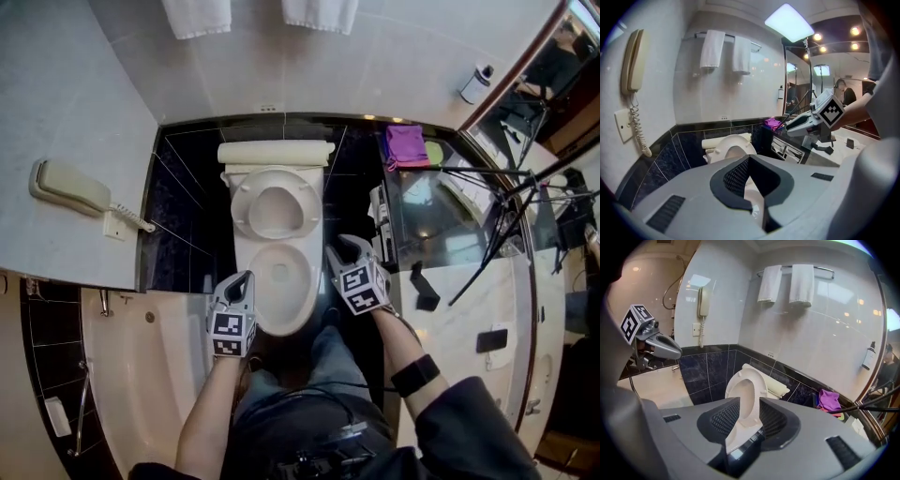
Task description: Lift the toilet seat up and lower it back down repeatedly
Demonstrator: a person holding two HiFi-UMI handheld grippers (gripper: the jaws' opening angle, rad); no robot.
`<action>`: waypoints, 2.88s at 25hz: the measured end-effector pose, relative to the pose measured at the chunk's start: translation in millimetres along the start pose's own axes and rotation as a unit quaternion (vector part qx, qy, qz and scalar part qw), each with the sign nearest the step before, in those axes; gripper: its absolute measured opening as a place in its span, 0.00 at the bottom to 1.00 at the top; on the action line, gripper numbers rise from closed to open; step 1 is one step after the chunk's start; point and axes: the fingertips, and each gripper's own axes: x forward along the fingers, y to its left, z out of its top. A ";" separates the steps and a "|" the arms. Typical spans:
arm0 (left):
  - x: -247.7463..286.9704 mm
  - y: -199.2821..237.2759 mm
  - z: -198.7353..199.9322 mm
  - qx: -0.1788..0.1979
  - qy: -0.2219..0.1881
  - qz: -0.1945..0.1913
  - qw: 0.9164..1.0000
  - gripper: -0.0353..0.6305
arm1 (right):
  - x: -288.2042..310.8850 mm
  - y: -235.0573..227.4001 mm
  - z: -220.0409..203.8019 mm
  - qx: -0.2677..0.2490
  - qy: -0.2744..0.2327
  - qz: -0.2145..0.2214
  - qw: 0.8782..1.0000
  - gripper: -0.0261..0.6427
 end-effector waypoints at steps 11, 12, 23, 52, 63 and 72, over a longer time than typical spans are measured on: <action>83.9 30.8 -6.7 0.003 0.012 0.044 0.999 0.05 | 136.6 -56.2 21.0 -0.156 0.024 0.012 0.987 0.35; 91.9 33.1 -9.3 0.003 0.014 0.046 0.999 0.05 | 149.3 -60.3 21.7 -0.173 0.026 0.012 0.985 0.35; 141.3 43.2 -38.9 -0.014 0.034 0.075 0.996 0.05 | 256.0 -65.2 22.0 -0.238 0.028 0.035 0.970 0.37; 139.2 24.7 -122.5 -0.080 0.105 0.062 0.989 0.05 | 224.9 -7.8 10.2 -0.286 0.016 0.035 0.958 0.18; 137.2 14.7 -153.3 -0.081 0.108 0.044 0.990 0.05 | 166.8 53.1 -32.7 -0.303 0.016 0.019 0.953 0.17; 125.9 -0.3 -179.3 -0.068 0.107 0.030 0.991 0.05 | 120.7 122.6 -99.9 -0.342 0.045 0.030 0.938 0.17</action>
